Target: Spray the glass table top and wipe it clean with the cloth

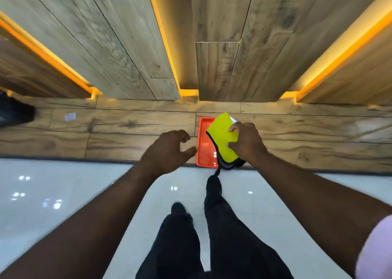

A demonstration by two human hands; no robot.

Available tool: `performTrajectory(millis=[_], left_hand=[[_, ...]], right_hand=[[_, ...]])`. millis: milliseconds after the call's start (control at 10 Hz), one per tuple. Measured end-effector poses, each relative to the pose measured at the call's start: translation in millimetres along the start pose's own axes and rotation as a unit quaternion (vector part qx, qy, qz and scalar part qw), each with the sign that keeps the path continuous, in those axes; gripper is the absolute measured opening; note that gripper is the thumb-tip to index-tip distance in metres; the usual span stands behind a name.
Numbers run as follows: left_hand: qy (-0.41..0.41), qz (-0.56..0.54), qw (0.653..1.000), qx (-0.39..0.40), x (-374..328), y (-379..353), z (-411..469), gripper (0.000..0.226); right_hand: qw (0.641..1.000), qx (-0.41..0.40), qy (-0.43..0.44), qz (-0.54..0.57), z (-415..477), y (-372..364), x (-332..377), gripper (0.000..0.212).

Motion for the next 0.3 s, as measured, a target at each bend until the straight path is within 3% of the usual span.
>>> performTrajectory(millis=[100, 300], left_hand=[[-0.016, 0.017, 0.999, 0.026, 7.9, -6.1, 32.3, 0.048], [-0.044, 0.028, 0.999, 0.0, -2.9, 23.4, 78.0, 0.049]], right_hand=[[0.998, -0.008, -0.004, -0.058, 28.1, -4.1, -5.2, 0.059], [0.998, -0.064, 0.01, 0.0, 60.2, 26.4, 25.8, 0.054]])
Point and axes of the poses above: each hand's wrist, its own z-axis towards the middle knuckle, its own y-axis out of the back of the hand, x = y × z, the point moved 8 cm from there along z, towards the middle knuckle, and after that the axes turned 10 degrees about -x, right-handed, at the moved point
